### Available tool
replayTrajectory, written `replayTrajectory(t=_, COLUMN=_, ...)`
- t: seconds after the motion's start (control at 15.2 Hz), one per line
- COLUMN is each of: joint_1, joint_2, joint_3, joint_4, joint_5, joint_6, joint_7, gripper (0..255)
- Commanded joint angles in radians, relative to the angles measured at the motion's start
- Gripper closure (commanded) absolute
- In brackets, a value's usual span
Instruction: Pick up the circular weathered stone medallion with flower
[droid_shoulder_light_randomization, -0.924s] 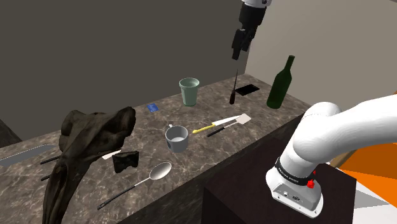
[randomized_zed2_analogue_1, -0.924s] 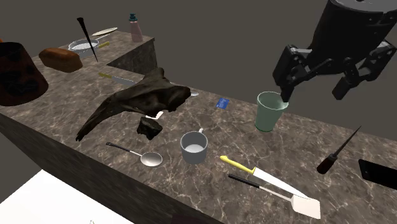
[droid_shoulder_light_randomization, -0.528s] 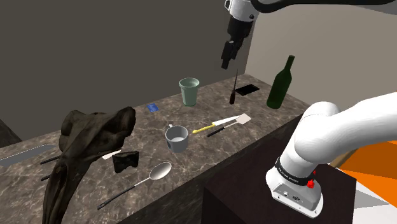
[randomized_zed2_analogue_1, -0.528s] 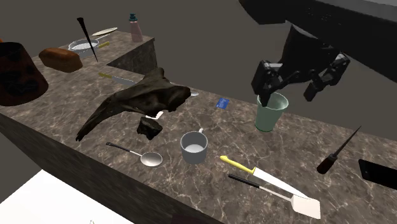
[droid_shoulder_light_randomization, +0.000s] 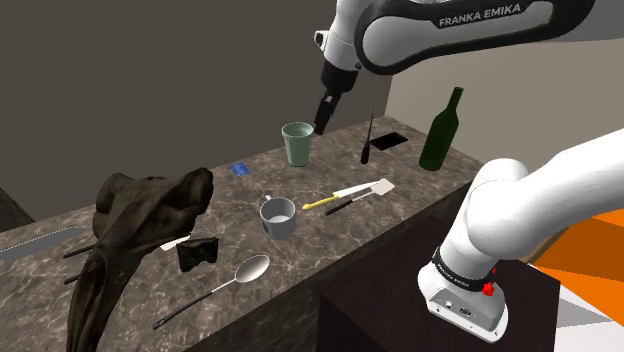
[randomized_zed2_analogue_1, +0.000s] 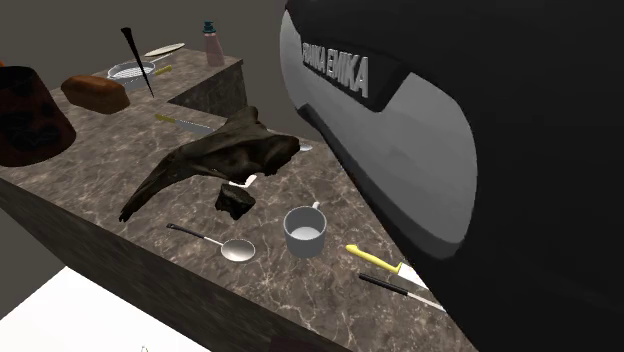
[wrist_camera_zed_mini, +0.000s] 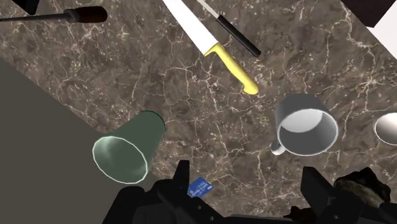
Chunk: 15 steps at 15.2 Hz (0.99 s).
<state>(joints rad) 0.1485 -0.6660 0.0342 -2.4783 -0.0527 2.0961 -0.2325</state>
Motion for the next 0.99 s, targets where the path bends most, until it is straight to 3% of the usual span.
replayTrajectory(t=0.0, joint_1=0.021, joint_2=0.039, joint_3=0.014, joint_4=-0.024, joint_5=0.002, joint_6=0.088, joint_7=-0.012, gripper=0)
replayTrajectory(t=0.53, joint_1=0.09, joint_2=0.229, joint_3=0.087, joint_4=-0.061, joint_5=-0.015, joint_6=0.398, joint_7=-0.039, gripper=0)
replayTrajectory(t=0.92, joint_1=0.109, joint_2=0.405, joint_3=0.16, joint_4=-0.042, joint_5=-0.084, joint_6=0.613, joint_7=-0.024, gripper=0)
